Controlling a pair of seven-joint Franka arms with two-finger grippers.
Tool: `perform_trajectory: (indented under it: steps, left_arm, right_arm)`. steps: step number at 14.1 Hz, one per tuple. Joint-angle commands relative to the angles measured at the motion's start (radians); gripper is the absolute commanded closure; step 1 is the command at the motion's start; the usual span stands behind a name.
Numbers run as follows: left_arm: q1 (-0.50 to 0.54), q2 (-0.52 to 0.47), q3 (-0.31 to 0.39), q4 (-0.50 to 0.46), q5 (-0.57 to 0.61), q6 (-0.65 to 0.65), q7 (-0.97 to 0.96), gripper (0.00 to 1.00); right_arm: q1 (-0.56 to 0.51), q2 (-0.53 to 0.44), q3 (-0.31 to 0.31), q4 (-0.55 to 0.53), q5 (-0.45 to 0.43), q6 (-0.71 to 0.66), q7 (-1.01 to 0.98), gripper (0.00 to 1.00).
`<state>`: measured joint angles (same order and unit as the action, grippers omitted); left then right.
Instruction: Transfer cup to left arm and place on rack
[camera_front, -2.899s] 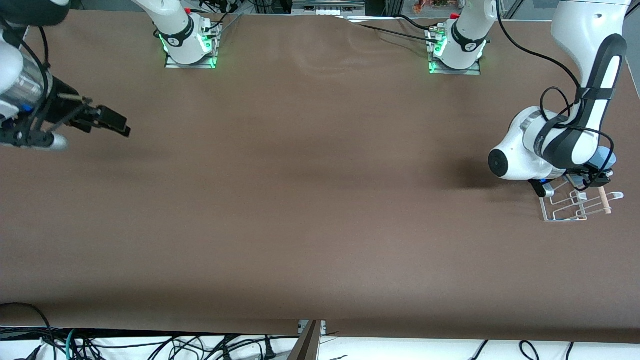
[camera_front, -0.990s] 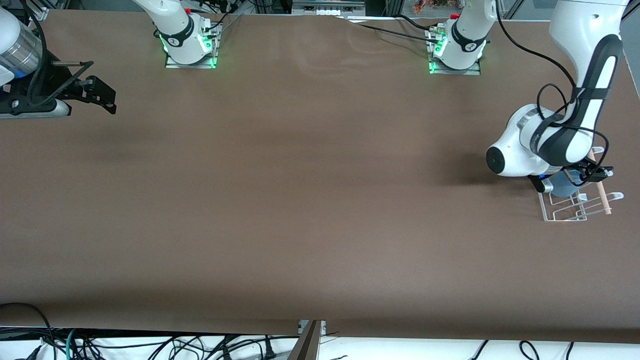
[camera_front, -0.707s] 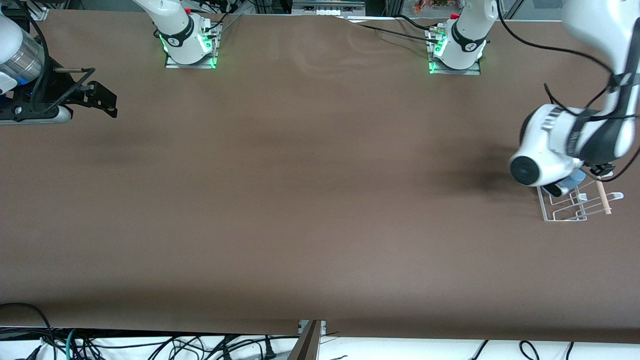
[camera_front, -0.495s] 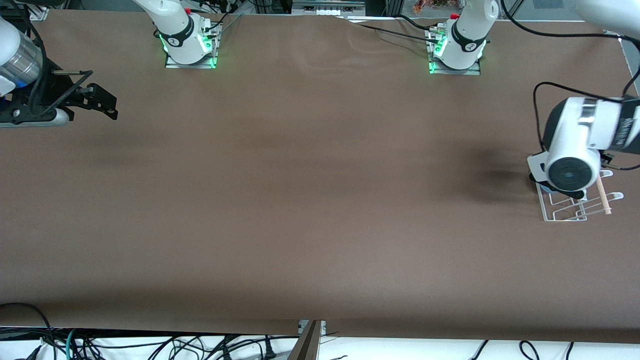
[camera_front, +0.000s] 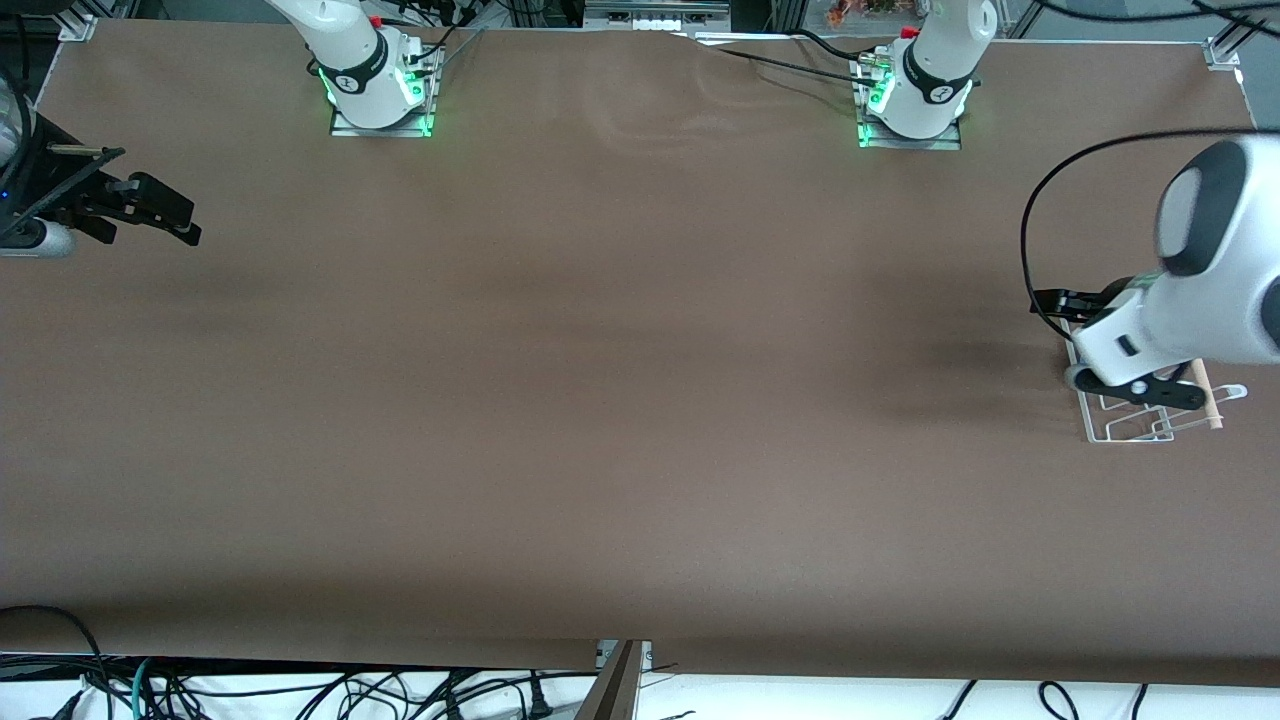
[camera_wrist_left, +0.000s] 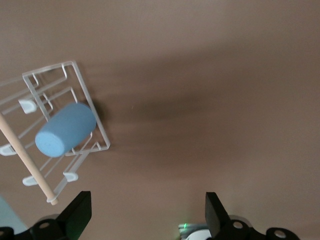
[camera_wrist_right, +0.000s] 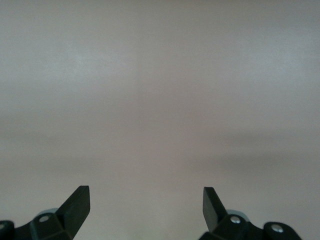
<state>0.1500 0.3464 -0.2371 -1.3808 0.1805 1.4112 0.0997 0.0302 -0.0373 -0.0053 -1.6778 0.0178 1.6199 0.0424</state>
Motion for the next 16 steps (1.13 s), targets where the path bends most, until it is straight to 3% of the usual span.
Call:
perform_trajectory:
  steps: [1,4,6,8,10,16]
  left_arm:
    - [-0.001,0.005,-0.022,0.152,-0.039,-0.038,-0.006,0.0]
    - [0.008,0.006,-0.007,0.212,-0.145,-0.025,-0.012,0.0]
    - [0.005,-0.022,0.007,0.197,-0.16,-0.024,-0.017,0.0]
    - [-0.053,-0.172,0.067,-0.015,-0.19,0.055,-0.05,0.0]
    - [-0.151,-0.352,0.157,-0.305,-0.182,0.249,-0.191,0.0]
    - [-0.168,-0.357,0.17,-0.333,-0.173,0.285,-0.098,0.0]
  right_arm:
    - [-0.001,0.013,0.005,0.024,0.016,-0.011,0.01,0.0]
    - [-0.003,0.013,0.005,0.026,0.014,-0.011,0.01,0.0]
    - [-0.004,0.013,0.004,0.026,0.017,-0.009,0.008,0.0]
    - [-0.004,0.013,0.004,0.026,0.017,-0.009,0.01,0.0]
    - [-0.004,0.013,0.004,0.026,0.016,-0.011,0.01,0.0]
    - [-0.004,0.014,0.004,0.026,0.016,-0.011,0.008,0.0]
